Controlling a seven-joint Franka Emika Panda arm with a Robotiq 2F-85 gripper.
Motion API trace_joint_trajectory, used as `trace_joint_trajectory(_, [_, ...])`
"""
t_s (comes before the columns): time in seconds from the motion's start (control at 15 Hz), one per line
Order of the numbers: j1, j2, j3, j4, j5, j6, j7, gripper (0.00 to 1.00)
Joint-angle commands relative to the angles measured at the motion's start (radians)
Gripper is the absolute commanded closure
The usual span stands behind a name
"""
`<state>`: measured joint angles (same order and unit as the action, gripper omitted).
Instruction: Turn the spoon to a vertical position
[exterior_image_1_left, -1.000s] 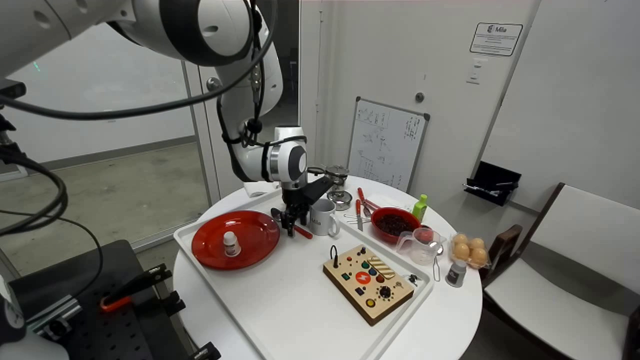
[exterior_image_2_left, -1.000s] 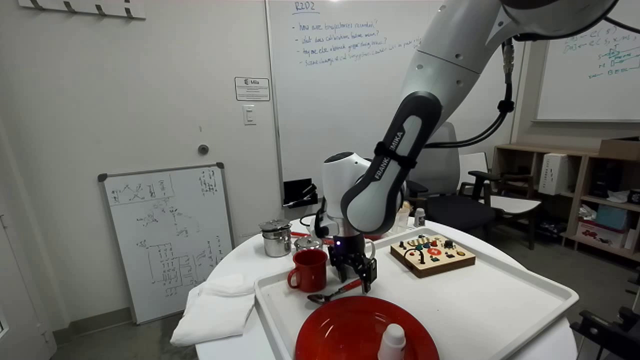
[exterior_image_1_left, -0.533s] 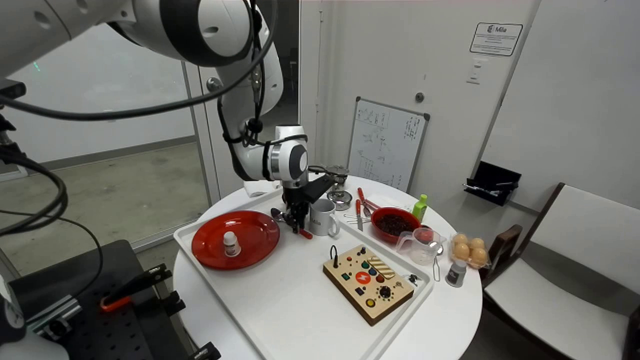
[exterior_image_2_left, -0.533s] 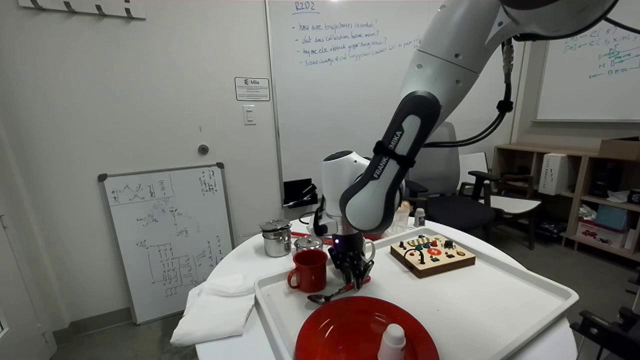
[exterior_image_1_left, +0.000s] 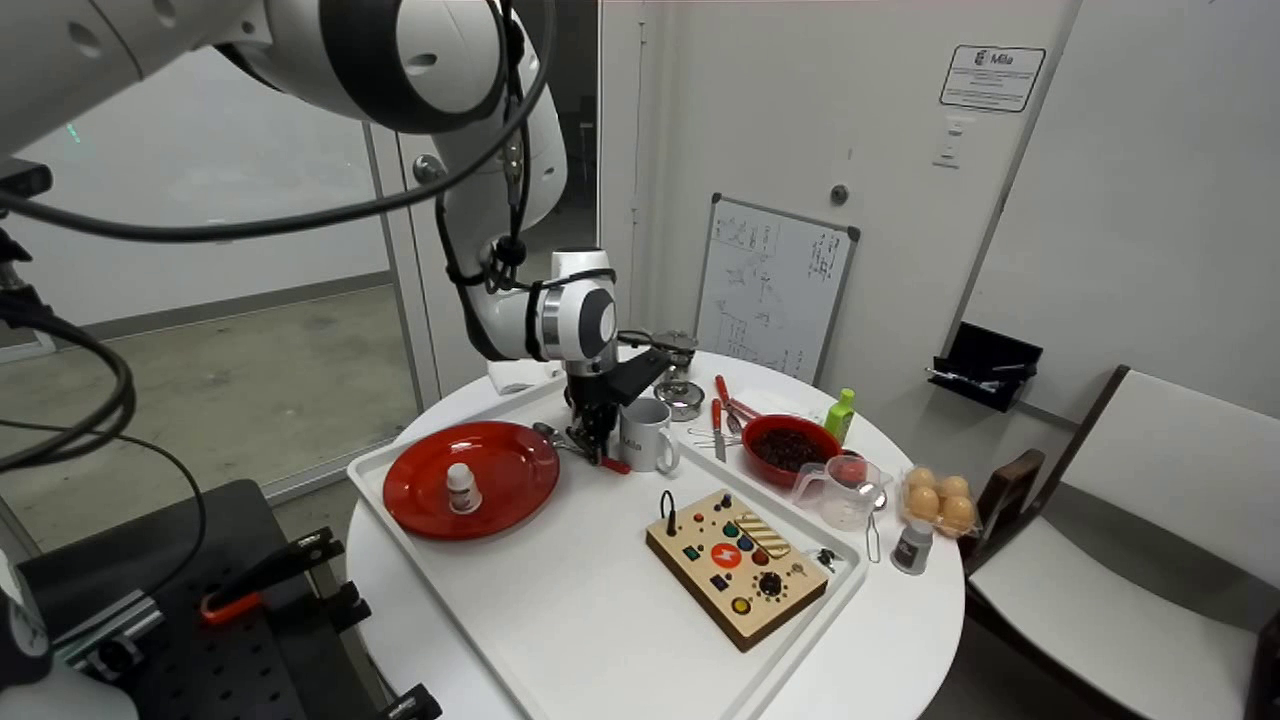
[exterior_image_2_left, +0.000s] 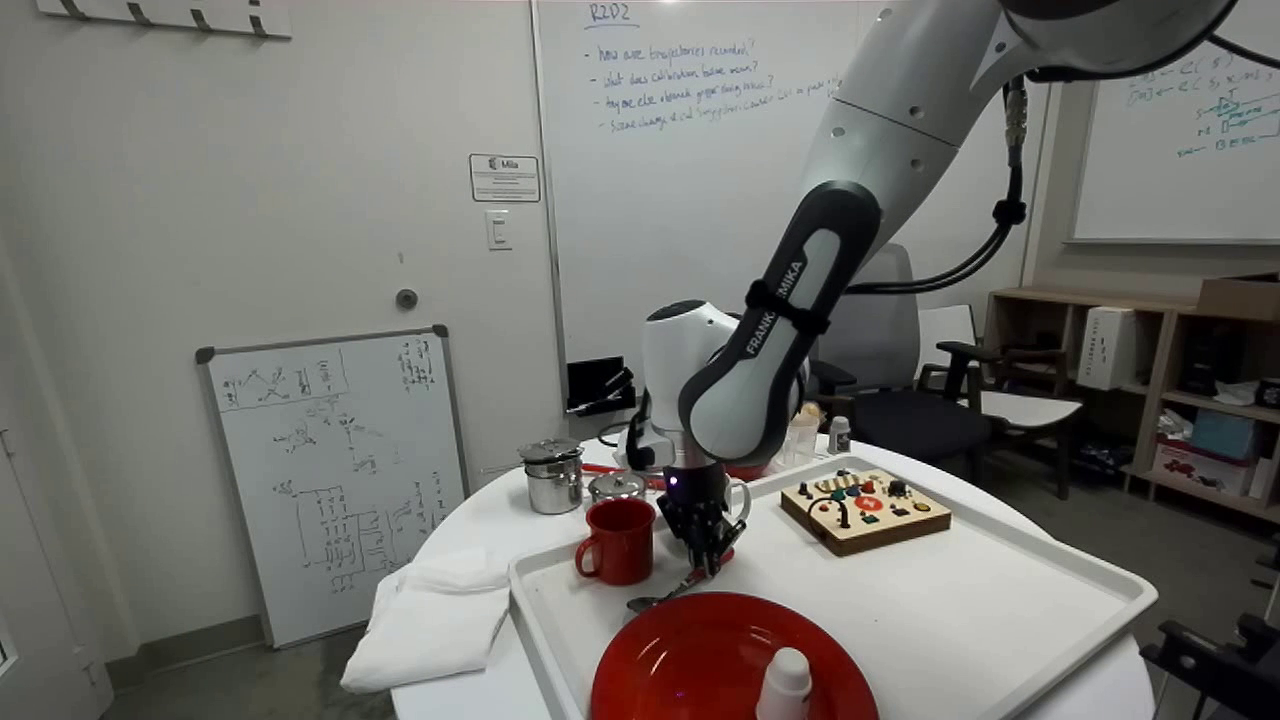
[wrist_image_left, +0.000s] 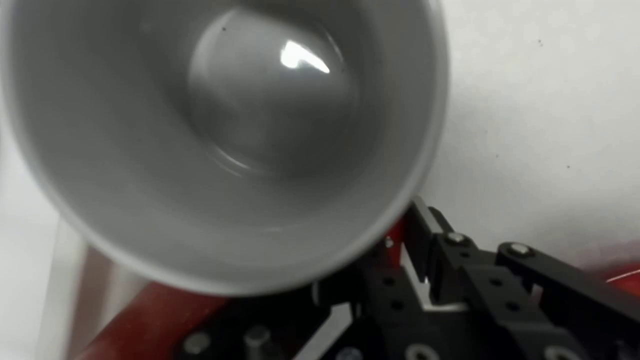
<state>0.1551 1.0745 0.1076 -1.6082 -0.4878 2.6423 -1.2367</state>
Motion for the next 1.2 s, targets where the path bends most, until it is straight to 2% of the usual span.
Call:
trace_joint_trajectory(0.0, [-0.009, -0.01, 0.009, -0.009, 0.03, 0.002, 0.009, 0.89])
trace_joint_trajectory(0.4, [-0.035, -0.088, 0.045, -0.075, 0.08, 0.019, 0.056, 0.89])
trace_joint_trajectory(0.67, [-0.023, -0.176, 0.041, -0.142, 0.08, 0.014, 0.113, 0.89])
trace_joint_trajectory(1.13, [-0.013, -0.362, 0.027, -0.358, 0.076, 0.017, 0.268, 0.88])
